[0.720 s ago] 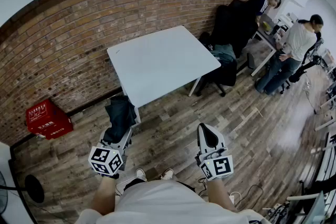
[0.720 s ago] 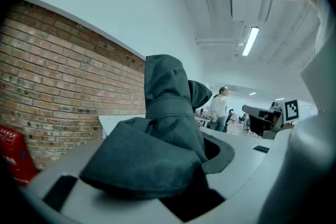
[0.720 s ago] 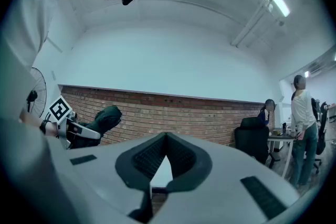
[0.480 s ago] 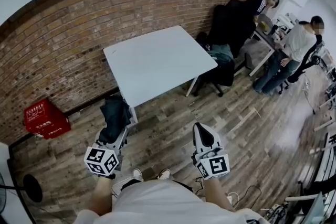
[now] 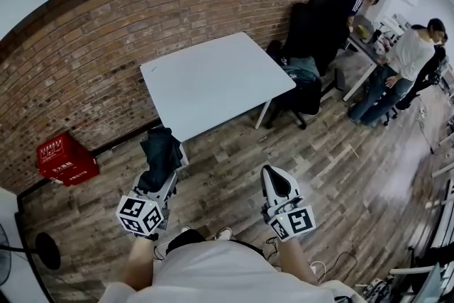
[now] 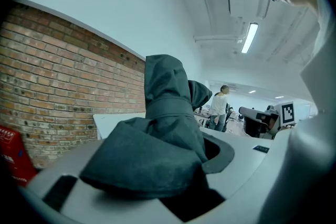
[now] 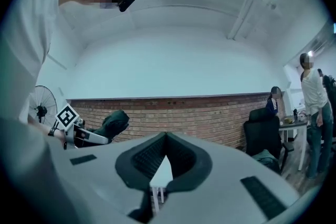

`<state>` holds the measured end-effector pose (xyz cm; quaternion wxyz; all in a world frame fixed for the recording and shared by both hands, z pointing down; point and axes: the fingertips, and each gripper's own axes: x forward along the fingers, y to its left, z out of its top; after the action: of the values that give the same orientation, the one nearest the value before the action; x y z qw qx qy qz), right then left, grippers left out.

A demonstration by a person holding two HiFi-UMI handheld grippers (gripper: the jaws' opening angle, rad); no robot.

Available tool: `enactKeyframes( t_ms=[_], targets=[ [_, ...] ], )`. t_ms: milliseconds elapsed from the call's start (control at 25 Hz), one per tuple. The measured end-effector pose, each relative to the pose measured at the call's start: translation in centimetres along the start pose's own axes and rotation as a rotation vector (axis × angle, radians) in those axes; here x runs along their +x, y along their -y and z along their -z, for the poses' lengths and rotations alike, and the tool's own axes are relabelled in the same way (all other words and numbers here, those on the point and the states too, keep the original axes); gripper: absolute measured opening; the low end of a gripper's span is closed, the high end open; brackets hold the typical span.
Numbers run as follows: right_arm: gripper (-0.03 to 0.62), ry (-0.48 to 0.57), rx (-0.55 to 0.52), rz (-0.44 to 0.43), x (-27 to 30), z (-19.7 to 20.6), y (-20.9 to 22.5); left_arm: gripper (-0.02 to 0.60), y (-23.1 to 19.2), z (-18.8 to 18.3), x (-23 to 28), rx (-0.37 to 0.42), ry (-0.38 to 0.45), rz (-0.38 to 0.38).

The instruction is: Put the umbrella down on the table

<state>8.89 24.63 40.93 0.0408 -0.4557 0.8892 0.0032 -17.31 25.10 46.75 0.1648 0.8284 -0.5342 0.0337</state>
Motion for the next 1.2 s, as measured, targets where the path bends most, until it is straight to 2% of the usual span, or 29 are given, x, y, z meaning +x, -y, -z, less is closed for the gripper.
enactKeyframes(
  t_ms=[400, 680, 800, 1040, 1200],
  targets=[
    [0.018, -0.055, 0.049, -0.027, -0.1, 2.8, 1.4, 0.225, 1.0, 2.1, 1.8, -0.036, -0.043, 0.004],
    [0.018, -0.079, 0.055, 0.005, 3.5, 3.9, 4.0, 0.225, -1.2, 1.0, 7.2, -0.049, -0.059, 0.046],
    [0.018, -0.091, 0.067, 0.024, 6.1, 4.5, 5.9, 0.225, -2.6, -0.4, 10.3, -0.041, -0.051, 0.062],
    [0.018, -0.071, 0.037, -0.016, 14.5, 3.3, 7.8, 0.225, -6.3, -3.2, 16.5, -0.039, -0.050, 0.083],
    [0.018, -0.071, 0.017, -0.013, 19.5, 2.9, 8.9, 0.225, -9.2, -5.0, 20.0, -0.049, -0.051, 0.102]
  ],
)
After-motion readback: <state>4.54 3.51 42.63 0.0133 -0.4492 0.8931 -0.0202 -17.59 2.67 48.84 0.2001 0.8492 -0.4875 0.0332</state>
